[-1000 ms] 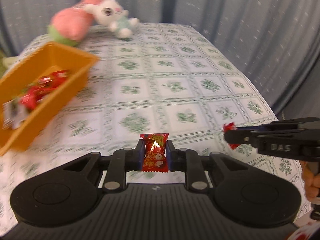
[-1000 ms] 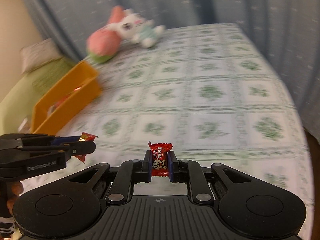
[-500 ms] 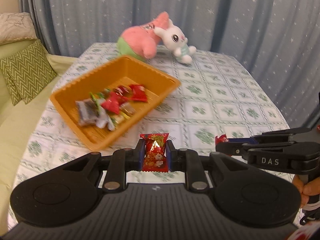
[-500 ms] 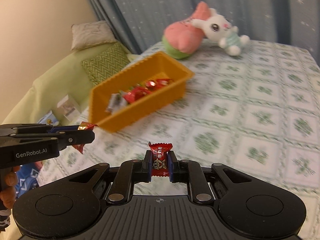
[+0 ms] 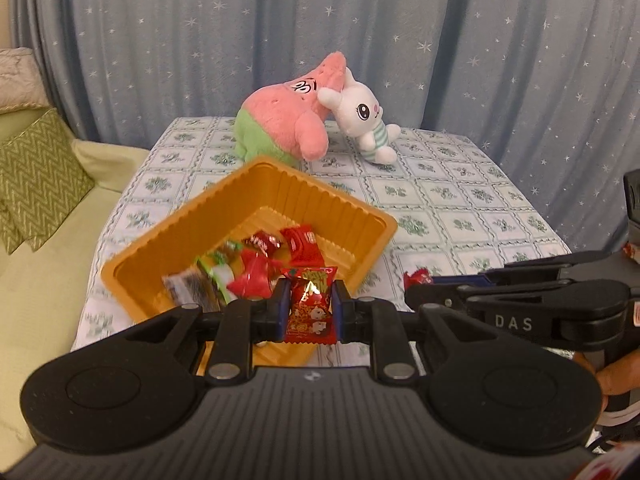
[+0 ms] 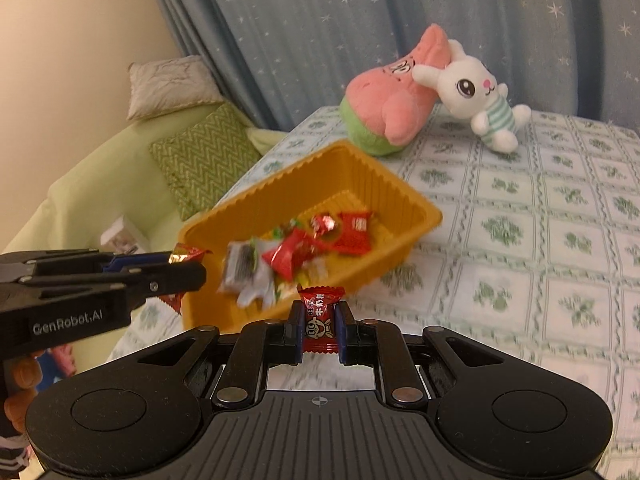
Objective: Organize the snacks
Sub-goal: 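Carry both red candies over the orange tray and open both tools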
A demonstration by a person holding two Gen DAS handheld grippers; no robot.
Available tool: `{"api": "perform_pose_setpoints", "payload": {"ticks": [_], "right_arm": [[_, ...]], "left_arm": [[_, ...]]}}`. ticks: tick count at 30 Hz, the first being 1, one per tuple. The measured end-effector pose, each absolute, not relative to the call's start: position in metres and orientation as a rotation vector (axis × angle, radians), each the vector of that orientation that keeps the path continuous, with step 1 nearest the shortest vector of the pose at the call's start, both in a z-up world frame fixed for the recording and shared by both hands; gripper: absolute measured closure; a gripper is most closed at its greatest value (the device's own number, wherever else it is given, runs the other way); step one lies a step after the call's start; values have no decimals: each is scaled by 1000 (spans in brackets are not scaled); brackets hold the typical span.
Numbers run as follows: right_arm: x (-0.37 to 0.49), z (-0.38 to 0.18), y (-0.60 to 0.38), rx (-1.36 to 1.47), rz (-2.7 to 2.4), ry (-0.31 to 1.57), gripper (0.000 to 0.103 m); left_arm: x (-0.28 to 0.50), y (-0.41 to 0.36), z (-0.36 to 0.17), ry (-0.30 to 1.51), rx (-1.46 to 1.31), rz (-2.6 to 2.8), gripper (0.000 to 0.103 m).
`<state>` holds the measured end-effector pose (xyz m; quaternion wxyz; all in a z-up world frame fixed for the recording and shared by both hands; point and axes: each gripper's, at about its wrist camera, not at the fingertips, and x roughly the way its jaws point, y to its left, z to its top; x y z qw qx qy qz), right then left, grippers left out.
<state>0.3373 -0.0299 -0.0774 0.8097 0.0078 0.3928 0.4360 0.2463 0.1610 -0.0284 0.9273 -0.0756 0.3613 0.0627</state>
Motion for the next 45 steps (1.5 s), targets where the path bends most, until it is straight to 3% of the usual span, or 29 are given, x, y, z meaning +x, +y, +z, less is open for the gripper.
{"api": "perform_pose_setpoints", "payload": {"ticks": [17,34,37,40,45], "right_arm": [[390,-89,21,-3,809,850,87],[419,-107,46,-15,714,883,85],[419,-108,47,-21,705,882,79],[418,-107,45,-7,685,869,56],[417,-105,42,6,669,870,56]], "left_arm": [[311,201,-53,781,-129,22,84],[327,225,-79,831,-146,-23,84],[328,228,-81,834,-150,-28,84],[329,231,-83,836,-150,-36,84],[334,231,-86,840,-152,-59,84]]}}
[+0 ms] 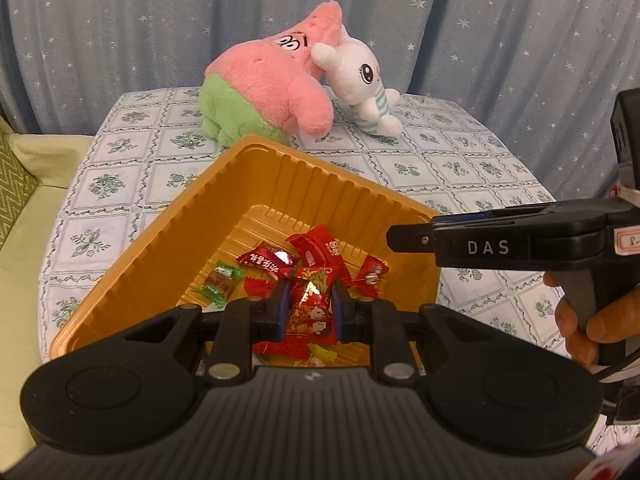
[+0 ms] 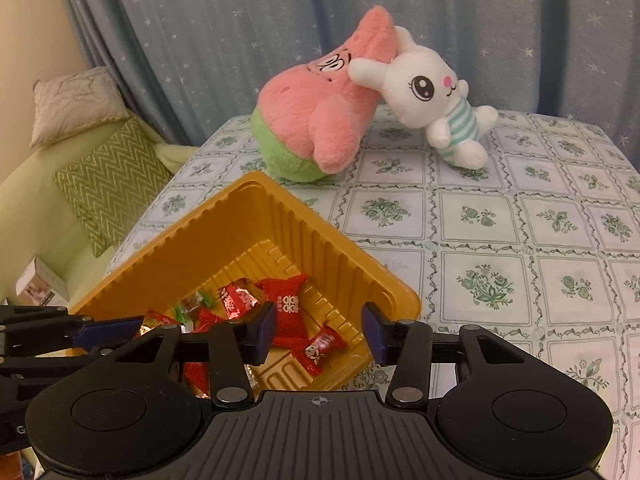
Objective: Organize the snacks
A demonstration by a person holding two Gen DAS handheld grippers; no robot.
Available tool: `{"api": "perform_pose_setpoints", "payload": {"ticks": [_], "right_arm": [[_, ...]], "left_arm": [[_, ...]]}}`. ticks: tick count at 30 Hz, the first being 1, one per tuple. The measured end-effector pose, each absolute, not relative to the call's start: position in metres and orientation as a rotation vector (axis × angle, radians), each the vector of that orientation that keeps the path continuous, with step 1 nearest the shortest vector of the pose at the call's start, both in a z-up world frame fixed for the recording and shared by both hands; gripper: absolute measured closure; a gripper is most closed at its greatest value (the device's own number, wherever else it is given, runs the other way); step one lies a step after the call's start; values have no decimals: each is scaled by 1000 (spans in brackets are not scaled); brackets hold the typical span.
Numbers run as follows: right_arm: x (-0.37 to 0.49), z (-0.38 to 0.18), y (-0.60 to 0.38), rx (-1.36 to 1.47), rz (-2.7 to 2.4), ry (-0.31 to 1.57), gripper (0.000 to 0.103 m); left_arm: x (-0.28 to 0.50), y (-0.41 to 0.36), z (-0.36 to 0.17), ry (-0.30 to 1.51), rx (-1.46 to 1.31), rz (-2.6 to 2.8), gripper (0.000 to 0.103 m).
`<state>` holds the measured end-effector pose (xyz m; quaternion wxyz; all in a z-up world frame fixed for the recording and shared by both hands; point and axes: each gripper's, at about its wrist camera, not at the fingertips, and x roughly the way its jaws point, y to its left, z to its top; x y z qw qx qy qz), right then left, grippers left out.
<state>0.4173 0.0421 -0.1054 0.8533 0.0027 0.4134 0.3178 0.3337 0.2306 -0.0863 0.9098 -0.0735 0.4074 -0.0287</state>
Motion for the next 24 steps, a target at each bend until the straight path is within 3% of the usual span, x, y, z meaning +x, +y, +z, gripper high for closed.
{"api": "perform_pose_setpoints", "payload": {"ticks": [10,18,24], "right_arm": [[415,-99,33,27,626,859,56],[403,-93,23,56,610,858,55],[382,-89,19,61,601,859,35]], "left_arm": [[352,220,-90,832,-143,-104,83],[345,225,-93,845,-149,-97,63],[323,233,-88,853,-146,-77,55]]}}
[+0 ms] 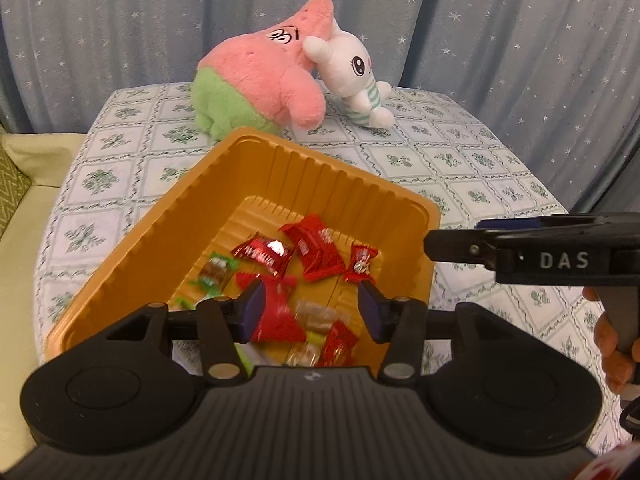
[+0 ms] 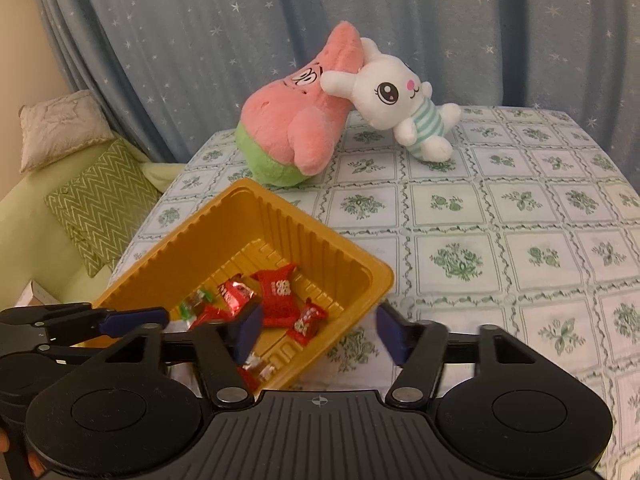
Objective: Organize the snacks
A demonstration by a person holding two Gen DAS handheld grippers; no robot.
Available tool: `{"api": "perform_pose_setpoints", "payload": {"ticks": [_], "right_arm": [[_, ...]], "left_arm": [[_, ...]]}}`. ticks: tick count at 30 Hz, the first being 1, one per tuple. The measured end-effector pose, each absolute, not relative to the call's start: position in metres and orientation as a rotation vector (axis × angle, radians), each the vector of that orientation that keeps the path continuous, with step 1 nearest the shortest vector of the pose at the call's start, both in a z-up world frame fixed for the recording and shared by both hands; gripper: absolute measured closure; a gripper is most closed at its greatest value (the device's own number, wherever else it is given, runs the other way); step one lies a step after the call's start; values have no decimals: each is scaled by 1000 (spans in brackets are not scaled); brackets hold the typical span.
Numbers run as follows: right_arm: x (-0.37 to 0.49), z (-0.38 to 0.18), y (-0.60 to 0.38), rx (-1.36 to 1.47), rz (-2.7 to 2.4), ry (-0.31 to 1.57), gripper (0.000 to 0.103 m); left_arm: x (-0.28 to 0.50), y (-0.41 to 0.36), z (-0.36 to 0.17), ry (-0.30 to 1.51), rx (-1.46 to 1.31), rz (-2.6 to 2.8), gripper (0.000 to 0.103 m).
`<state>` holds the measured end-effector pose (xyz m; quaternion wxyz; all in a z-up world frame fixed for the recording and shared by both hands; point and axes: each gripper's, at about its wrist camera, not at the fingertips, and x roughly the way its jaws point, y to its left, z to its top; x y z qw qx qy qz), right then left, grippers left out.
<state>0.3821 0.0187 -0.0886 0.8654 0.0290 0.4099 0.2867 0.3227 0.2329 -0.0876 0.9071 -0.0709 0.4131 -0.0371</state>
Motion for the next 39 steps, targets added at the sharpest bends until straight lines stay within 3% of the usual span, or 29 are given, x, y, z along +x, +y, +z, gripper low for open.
{"api": "perform_pose_setpoints", "payload": {"ticks": [5,11,18,34,39], "right_arm": [[361,-83,14,61,592,862,25],[331,-73,4,60,600,852,20],[297,-65,-21,73,648,842,18],[217,-60,-131,11,661,860,18],[193,-59,-167,15,653,872,18]], "left_arm": [[301,240,-75,850,-157,-46,53],[266,236,-55,849,-152,-8,53],[218,211,-38,846,-164,12,44],[142,91,-19,849,-167,50,44],[120,56,-15,844,-161,49,39]]}}
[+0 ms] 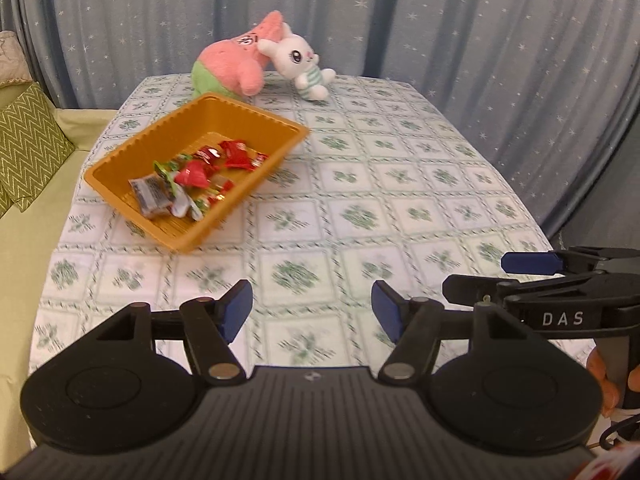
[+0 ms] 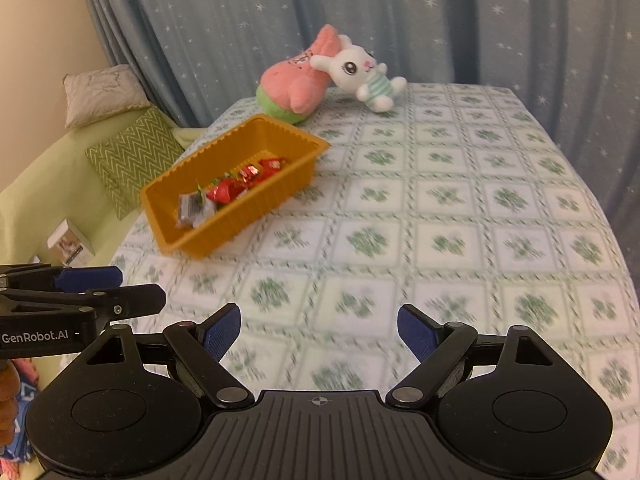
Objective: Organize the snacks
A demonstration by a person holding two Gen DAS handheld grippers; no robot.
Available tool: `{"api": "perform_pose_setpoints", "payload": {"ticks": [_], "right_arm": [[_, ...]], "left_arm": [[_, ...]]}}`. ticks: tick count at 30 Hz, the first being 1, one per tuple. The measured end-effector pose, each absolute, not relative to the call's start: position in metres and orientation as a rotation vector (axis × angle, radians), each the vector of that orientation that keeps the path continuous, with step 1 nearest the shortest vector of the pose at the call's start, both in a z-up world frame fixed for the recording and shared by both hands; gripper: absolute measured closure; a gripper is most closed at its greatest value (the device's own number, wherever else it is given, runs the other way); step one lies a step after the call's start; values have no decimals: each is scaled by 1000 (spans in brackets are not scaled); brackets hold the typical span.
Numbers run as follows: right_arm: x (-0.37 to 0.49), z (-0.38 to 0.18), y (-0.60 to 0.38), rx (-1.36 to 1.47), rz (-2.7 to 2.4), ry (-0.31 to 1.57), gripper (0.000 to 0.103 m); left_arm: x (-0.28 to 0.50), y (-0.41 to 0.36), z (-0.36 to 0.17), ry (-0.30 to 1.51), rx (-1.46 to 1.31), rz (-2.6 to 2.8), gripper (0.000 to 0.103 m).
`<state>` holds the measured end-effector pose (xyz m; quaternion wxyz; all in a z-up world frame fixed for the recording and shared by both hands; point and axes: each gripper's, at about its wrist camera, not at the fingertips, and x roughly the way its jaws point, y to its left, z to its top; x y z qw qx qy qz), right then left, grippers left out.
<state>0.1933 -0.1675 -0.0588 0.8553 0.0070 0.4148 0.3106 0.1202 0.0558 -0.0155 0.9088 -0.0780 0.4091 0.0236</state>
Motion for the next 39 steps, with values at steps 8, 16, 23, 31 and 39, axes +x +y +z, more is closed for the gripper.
{"api": "perform_pose_setpoints", "payload": {"ticks": [8,16,23,31,39], "right_arm": [[163,-60,-221,37,634,878,18],[144,-61,-252,58,617,877,18],[138,-61,-267,72,601,875,18],[134,-62,-269,76,601,873,18],[132,-61,-268,75,602,873,18]], "left_arm": [[94,9,-17,851,-151,26,39],[79,-22,-18,854,-132,4,39],[74,-32,-17,850,-123,-9,39],[71,-33,-16,847,-121,-9,39],[69,-32,-16,848,-124,-6,39]]}}
